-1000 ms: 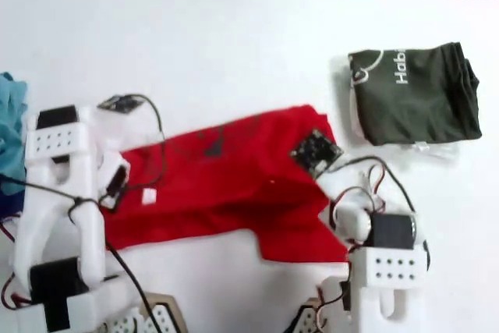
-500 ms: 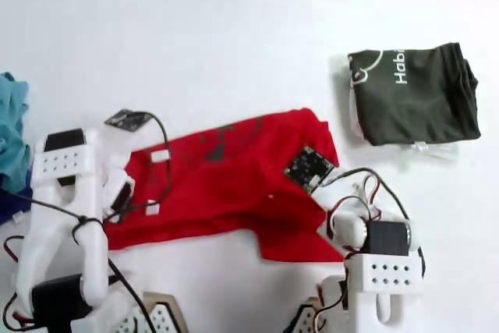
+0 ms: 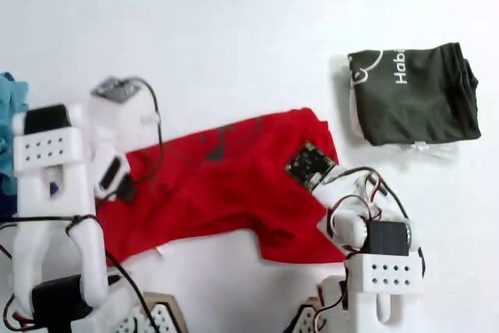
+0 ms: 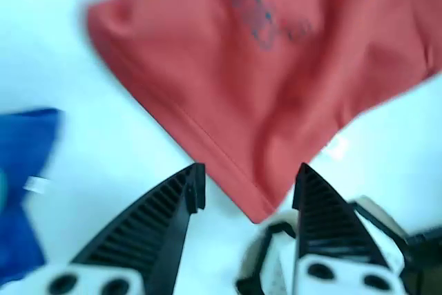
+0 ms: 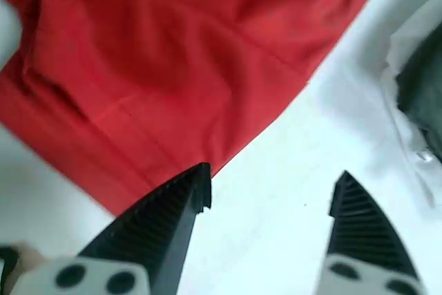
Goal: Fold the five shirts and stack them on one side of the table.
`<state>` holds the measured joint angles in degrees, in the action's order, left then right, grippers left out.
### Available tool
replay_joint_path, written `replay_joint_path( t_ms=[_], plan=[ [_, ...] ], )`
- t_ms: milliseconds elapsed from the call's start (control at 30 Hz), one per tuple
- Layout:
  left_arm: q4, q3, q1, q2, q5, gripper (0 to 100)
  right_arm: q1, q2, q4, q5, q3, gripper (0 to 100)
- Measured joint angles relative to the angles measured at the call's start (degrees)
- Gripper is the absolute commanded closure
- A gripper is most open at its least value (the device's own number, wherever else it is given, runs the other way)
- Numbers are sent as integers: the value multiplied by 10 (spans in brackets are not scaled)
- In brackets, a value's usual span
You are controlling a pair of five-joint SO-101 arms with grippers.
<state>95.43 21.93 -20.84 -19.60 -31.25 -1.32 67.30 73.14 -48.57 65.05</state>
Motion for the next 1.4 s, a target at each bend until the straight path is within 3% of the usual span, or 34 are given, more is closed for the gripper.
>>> replay_joint_path(
  t_ms=[33, 100, 167, 333, 500, 900, 1067, 1400],
  plan=[
    [0, -9, 0, 0, 0, 996, 0, 0, -19, 24, -5, 991],
    [-25, -13, 0, 0, 18, 959, -1, 0, -69, 71, -11, 954],
    [-57, -13, 0, 11, 34, 975, -15, 0, -123, 105, -11, 983],
    [-124, -10, 0, 120, 59, 974, -74, -97, -219, 124, -33, 978],
    [-142, -54, 1, 255, 91, 974, -84, -292, -284, 126, -119, 978],
    [-152, -239, 9, 477, 114, 974, -85, -727, -254, 127, -433, 978],
    [-140, -347, 5, 556, 134, 974, -77, -795, -228, 127, -494, 978],
    [-11, -658, 3, 738, 135, 974, -62, -923, -220, 126, -607, 978]
  ],
)
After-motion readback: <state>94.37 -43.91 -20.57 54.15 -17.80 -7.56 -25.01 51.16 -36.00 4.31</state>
